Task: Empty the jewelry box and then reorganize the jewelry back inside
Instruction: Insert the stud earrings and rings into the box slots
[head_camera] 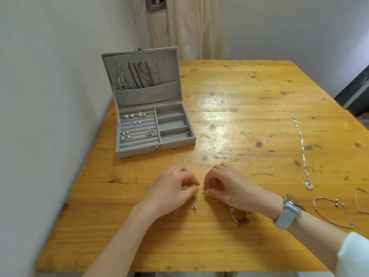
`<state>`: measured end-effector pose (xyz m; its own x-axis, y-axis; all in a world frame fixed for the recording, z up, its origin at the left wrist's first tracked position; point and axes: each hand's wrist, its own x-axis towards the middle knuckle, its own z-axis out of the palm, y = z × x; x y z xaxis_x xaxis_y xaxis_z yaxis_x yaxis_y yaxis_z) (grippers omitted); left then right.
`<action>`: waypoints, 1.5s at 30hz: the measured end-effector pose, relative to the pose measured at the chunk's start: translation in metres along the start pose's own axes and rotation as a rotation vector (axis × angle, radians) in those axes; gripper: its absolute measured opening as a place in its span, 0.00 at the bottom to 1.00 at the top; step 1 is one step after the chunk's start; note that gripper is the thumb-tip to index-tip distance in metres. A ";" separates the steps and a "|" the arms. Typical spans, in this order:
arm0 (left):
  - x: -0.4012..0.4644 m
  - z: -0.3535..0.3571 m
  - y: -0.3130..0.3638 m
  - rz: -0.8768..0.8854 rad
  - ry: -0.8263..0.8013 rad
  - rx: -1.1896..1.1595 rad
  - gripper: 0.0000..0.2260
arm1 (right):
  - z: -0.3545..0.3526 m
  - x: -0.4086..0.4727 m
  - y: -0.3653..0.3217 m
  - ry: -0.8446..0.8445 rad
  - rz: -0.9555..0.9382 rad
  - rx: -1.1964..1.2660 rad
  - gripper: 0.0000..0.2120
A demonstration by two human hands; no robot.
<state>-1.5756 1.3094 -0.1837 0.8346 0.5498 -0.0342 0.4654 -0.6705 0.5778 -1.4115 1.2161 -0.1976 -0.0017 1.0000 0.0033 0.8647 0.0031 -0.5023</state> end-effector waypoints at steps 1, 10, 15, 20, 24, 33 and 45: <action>-0.001 0.000 0.001 -0.002 -0.013 0.006 0.05 | 0.002 0.000 -0.001 0.012 -0.007 -0.001 0.07; -0.003 0.006 0.006 0.039 -0.055 0.027 0.08 | -0.002 -0.001 0.003 0.064 0.014 0.110 0.01; 0.002 0.008 0.005 0.086 -0.064 0.075 0.09 | -0.010 0.001 0.003 0.131 0.086 0.182 0.03; 0.005 0.009 0.004 0.143 -0.058 0.076 0.05 | -0.011 0.004 0.002 0.161 0.125 0.218 0.06; 0.006 0.013 0.000 0.175 -0.018 0.063 0.03 | -0.010 0.006 0.000 0.160 0.122 0.244 0.06; 0.017 -0.018 -0.015 0.026 0.284 -0.154 0.02 | -0.011 0.026 -0.009 0.197 0.093 0.279 0.04; 0.036 -0.078 -0.087 -0.260 0.464 -0.048 0.05 | -0.019 0.120 -0.043 0.223 0.030 0.406 0.05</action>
<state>-1.6089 1.4269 -0.1718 0.4704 0.8646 0.1764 0.6165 -0.4650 0.6354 -1.4392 1.3361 -0.1597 0.1663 0.9750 0.1473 0.5964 0.0195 -0.8025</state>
